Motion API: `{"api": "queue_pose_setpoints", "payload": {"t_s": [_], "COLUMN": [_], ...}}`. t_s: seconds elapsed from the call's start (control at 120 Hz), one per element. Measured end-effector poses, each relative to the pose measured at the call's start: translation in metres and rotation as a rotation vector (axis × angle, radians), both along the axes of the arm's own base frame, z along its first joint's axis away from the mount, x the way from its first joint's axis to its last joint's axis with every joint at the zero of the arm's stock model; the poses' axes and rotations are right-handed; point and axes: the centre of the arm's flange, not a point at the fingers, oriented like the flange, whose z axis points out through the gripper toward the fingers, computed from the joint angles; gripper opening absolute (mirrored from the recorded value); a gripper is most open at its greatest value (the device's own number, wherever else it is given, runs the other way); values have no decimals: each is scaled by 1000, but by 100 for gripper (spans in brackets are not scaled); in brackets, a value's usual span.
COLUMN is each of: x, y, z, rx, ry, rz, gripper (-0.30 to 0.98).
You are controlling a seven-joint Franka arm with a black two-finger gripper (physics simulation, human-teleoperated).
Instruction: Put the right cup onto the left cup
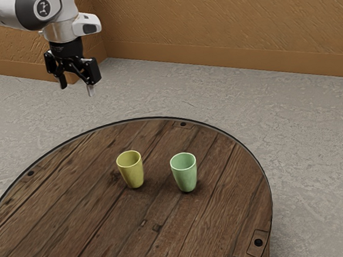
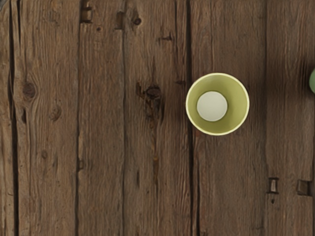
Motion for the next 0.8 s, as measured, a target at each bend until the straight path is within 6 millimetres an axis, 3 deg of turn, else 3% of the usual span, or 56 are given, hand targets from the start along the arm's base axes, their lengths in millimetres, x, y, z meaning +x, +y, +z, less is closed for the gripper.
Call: {"api": "queue_pose_setpoints", "payload": {"t_s": [0.133, 0.225, 0.292, 0.458, 0.6, 0.8], "x": [1, 7, 12, 23, 41, 53], "y": [-1, -13, -36, -123, -143, -190], "z": [-1, -10, -18, -49, -91, -137], "rx": [0, -3, -2, 2, -5, 2], "ry": [-1, 8, 11, 27, 47, 41], "rz": [2, -12, -45, -163, -149, -144], "gripper": [69, 69, 69, 69, 69, 69]}}
